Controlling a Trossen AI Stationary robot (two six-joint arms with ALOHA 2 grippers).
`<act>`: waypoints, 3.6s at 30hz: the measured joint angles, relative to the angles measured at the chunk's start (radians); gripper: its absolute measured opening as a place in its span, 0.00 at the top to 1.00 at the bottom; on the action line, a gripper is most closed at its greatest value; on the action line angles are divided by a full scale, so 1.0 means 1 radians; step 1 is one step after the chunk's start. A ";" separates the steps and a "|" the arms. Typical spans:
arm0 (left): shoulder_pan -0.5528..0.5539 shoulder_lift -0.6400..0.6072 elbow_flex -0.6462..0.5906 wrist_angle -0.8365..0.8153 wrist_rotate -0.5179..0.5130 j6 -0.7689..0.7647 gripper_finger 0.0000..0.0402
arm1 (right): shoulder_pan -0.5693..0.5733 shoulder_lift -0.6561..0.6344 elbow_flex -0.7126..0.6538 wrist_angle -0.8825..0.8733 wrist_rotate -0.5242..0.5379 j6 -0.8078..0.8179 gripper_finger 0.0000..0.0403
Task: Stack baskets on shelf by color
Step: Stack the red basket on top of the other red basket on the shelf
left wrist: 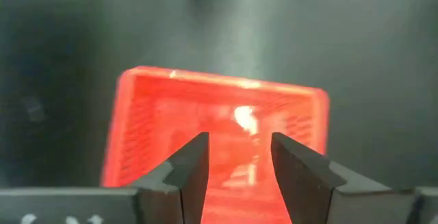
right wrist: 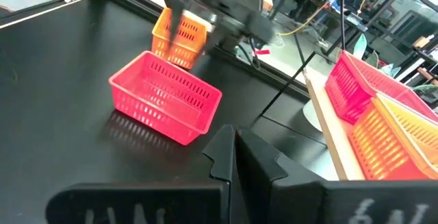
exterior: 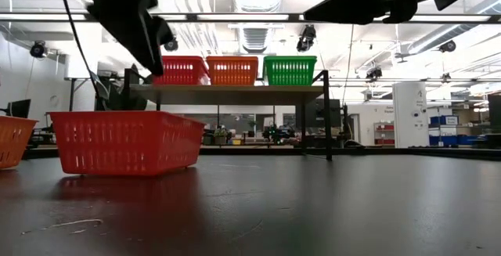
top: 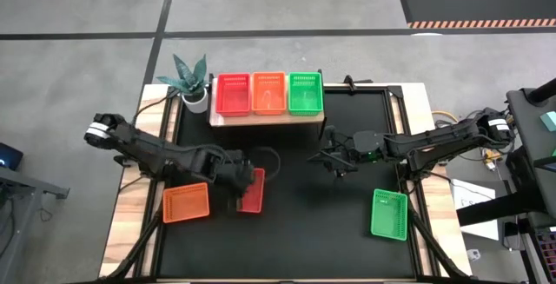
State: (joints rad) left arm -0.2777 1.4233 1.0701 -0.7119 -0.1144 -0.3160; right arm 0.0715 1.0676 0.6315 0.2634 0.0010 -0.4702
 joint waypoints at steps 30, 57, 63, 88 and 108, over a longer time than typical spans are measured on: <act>-0.194 0.269 0.017 0.049 -0.031 -0.220 0.84 | 0.000 0.000 0.000 -0.005 -0.001 0.024 0.98; -0.184 0.245 0.501 -0.526 -0.179 -0.022 1.00 | 0.000 0.000 0.000 -0.021 -0.001 0.024 0.98; -0.143 0.180 0.583 -0.632 -0.259 0.099 1.00 | 0.000 0.000 0.000 -0.021 -0.001 0.024 0.98; 0.602 -0.002 0.553 -0.608 -0.169 0.730 1.00 | 0.000 0.000 0.000 -0.027 0.000 0.024 0.98; 0.671 0.001 0.526 -0.553 -0.051 0.743 1.00 | 0.000 0.000 0.000 -0.028 0.000 0.025 0.98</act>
State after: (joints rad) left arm 0.3934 1.4242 1.5959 -1.2654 -0.1654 0.4274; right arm 0.0719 1.0676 0.6315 0.2352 0.0006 -0.4454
